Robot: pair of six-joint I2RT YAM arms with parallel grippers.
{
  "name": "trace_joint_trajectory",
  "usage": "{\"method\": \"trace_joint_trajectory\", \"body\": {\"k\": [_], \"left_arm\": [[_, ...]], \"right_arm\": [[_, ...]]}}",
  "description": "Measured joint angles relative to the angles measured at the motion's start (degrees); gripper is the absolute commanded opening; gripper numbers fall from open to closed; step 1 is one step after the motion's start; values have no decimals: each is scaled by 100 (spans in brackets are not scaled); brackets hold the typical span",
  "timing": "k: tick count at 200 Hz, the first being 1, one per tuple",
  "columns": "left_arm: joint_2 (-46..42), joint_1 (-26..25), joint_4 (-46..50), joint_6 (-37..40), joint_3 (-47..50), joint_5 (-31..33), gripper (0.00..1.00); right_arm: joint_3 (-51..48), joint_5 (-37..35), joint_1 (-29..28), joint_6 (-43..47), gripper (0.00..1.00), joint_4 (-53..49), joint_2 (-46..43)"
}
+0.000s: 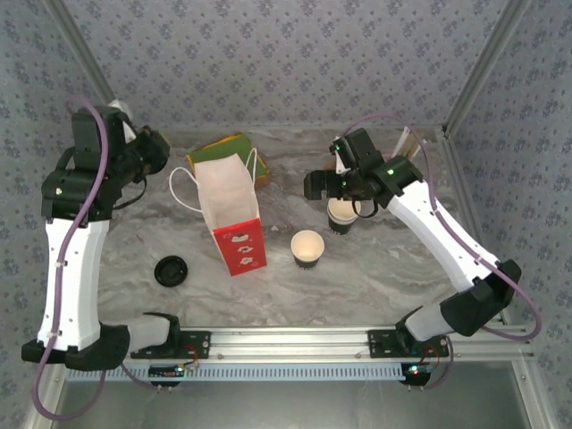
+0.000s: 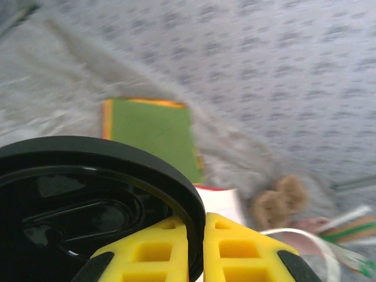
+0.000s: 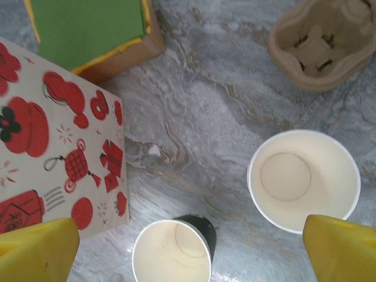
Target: Pack the takeout coffee
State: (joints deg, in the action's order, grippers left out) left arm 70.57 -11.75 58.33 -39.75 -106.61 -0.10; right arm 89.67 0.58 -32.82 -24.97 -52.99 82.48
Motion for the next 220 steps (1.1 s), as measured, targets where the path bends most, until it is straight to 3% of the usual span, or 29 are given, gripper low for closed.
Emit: {"method": "trace_joint_trajectory", "body": {"k": [47,96,157,220], "left_arm": [[560,-789,-1303,-317,-179,-1222,11],[1211,-1419,-2465,-815,-374,-2490,9],[1716,-1650,-3792,-1709,-610,-3899,8],[2076,-1679,-4542,-2404,-608,-4804,8]], "right_arm": [[28,203,332,0,100,675,-459],[11,1451,1176,-136,100,1650,-962],[-398,3340,2035,-1005,100,3075,-1099],[-457,4671,2166,-2179,100,4719,-824]]}}
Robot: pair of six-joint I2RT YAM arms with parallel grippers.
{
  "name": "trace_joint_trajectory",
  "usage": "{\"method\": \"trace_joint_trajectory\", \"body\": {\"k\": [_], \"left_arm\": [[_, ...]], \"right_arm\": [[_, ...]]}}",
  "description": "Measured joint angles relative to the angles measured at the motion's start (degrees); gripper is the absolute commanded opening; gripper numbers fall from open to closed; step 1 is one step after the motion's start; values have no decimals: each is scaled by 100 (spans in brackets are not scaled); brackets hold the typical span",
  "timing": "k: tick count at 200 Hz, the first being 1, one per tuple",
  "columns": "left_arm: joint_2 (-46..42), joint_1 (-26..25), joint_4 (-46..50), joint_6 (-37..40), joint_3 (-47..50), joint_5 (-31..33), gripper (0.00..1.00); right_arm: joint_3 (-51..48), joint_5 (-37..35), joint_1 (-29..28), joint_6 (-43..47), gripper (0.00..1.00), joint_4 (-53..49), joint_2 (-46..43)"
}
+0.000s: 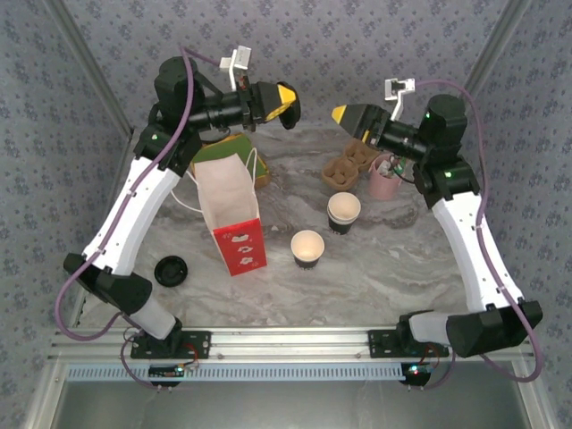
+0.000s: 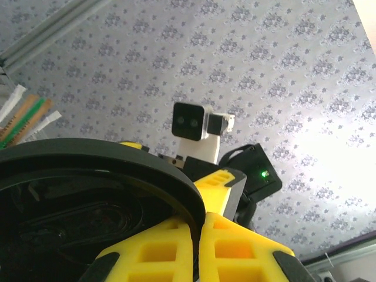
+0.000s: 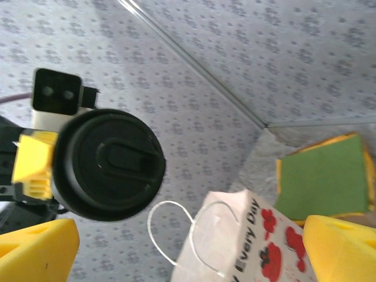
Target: Pack the takeout coffee
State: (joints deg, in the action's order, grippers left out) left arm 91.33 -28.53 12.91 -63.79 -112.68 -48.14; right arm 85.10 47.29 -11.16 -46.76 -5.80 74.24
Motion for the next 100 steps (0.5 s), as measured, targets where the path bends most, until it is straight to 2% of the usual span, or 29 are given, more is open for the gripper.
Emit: {"method": "trace_joint_trajectory", "body": {"k": [65,100], "left_arm": [[87,2,-468,-256,0,-675,7],[160,15,-726,-382,46,-935,8]], "right_arm": [[0,398,-472,-1244,99,1672,693],[-4,470,-509,-2017,100,2581,990]]}}
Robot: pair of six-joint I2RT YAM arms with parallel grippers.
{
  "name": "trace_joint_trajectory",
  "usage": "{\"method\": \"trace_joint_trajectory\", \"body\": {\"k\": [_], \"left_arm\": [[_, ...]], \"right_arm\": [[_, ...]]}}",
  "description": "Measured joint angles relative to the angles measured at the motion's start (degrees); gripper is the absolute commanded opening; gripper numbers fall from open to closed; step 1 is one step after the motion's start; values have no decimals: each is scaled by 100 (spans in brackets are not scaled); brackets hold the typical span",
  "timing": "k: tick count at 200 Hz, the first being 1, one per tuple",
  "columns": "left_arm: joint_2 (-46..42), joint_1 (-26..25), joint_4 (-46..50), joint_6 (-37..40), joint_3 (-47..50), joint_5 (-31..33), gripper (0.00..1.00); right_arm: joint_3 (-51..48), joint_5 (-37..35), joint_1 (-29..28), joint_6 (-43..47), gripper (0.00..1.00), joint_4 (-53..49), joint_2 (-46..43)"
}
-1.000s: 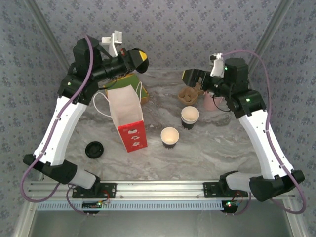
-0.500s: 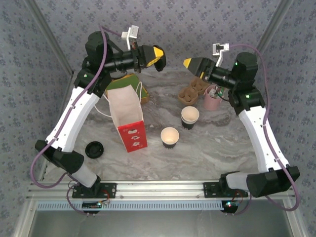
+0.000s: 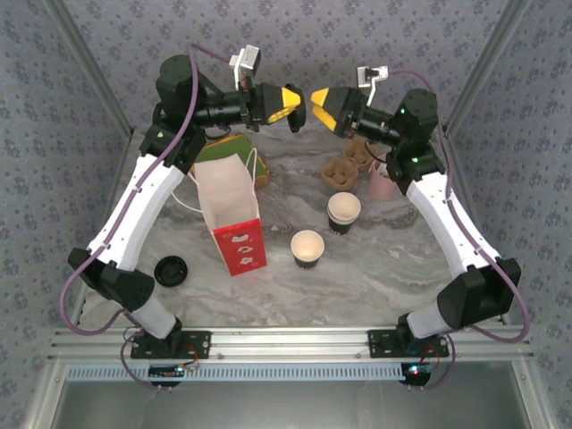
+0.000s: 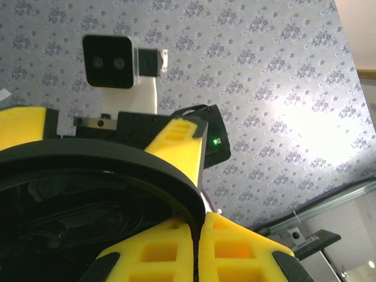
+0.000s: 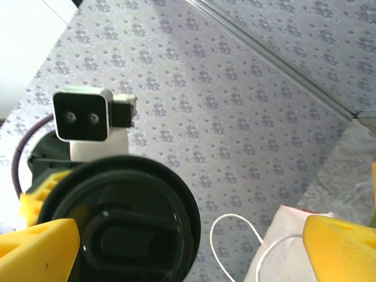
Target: Pack the takeout coffee
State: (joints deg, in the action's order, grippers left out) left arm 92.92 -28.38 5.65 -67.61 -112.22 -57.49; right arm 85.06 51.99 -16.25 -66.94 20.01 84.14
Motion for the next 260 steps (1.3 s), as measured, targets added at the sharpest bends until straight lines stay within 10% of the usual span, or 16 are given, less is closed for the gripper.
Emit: {"method": "trace_joint_trajectory", "body": {"k": [260], "left_arm": [[181,188,-935,-586,323,-212,9]], "right_arm": [[-651,94,-466,-2138,96,2605,407]]}}
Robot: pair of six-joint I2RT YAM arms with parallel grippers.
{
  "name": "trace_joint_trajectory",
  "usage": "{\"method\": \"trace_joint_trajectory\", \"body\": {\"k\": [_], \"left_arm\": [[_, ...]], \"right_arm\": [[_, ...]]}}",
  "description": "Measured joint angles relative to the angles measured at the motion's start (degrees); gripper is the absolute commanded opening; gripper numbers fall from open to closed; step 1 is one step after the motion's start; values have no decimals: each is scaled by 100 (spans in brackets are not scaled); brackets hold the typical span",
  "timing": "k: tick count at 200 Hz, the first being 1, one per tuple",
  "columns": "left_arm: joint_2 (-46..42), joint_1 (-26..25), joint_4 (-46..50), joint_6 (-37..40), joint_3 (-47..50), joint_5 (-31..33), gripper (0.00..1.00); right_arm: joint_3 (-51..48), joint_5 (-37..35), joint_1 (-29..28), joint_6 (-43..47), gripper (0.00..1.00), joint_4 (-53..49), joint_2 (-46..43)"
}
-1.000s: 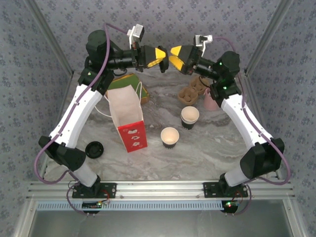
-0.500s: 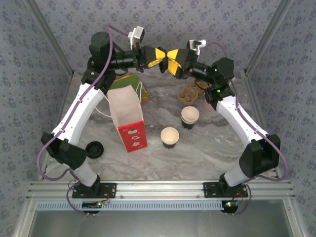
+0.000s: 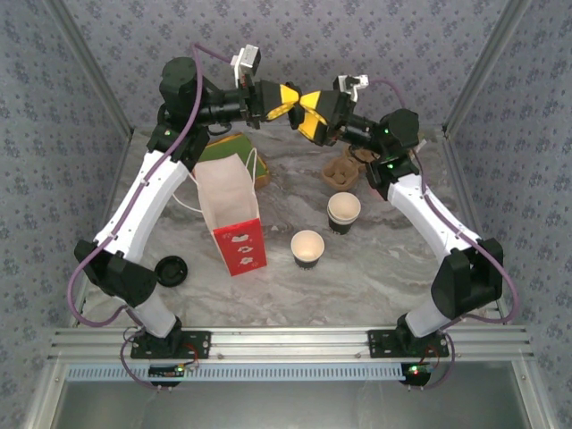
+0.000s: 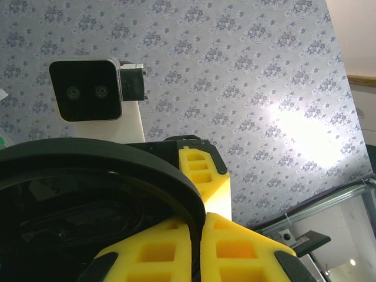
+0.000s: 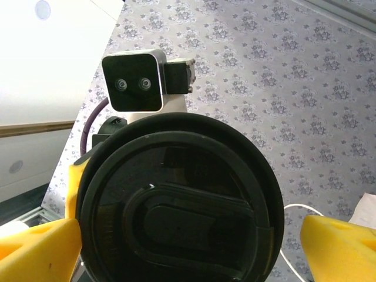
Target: Pack the takeout coffee
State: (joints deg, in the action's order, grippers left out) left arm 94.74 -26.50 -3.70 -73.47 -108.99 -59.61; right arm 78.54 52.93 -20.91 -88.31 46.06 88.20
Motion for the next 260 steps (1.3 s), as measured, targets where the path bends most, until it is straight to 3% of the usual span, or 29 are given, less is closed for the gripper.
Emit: {"method": "trace_joint_trajectory", "body": {"k": [104,154,225,238,251,260], "left_arm": [[-4,0,-142,-74,173,2,9],[-11,0,-219,-79,192,2,9],[-44,0,-256,-76,267,31,10],[-50,4,-254,-79,289,44,15],[-52,4,-254,-57,319,46,27],[-52,4,-232,-96,332,57,31]], "right_arm": [[0,-17,46,-109,90,90,0],[0,-22,13,-129,80,83,17],[-20,-59,13,-125,75,28,22],[-42,-63,13,-122,74,24,20],[-63,-61,15,-103,74,-7,20],[-76,-66,13,-85,74,-44,20]]}}
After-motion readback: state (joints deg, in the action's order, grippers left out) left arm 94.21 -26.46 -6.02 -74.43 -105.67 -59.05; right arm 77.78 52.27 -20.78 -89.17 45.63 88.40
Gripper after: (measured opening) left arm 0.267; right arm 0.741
